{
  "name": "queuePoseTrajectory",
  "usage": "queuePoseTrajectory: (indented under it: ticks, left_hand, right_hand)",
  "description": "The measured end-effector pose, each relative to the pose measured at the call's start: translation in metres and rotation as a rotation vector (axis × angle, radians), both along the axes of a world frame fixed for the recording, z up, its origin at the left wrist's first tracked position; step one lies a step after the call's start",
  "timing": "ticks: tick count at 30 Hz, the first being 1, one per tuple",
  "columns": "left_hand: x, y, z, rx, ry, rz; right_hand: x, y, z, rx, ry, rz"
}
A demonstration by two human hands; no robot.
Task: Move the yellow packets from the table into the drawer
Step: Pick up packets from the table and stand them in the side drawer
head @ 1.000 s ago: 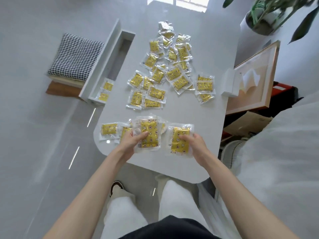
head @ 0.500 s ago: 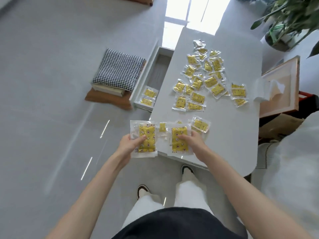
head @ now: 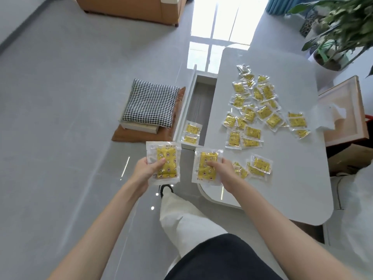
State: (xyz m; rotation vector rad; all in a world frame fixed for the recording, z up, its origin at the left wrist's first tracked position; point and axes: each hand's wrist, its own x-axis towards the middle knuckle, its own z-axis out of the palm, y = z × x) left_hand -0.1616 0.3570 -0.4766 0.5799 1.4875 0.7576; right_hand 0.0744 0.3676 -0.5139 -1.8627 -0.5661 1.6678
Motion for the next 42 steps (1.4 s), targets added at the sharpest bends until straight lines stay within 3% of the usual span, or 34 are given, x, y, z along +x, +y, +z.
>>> queuePoseTrajectory:
  ticks: [10,18,33,42]
  left_hand:
    - [-0.069,0.177,0.009,0.022,0.115,-0.212]
    - [-0.082,0.286,0.003,-0.041,0.151,-0.454]
    - [-0.01,0.467,-0.055,-0.076,0.255,-0.967]
    - [0.06,0.517,-0.16,-0.104,0.409,-1.159]
  right_hand:
    - [-0.081,0.129,-0.015,-0.087,0.069,-0.249]
    - [-0.098,0.192,-0.03,-0.143,0.043,-0.46]
    - [-0.135,0.237,-0.075,-0.375,0.052,-1.016]
    - [-0.139,0.272,-0.168,-0.469,0.103,-1.21]
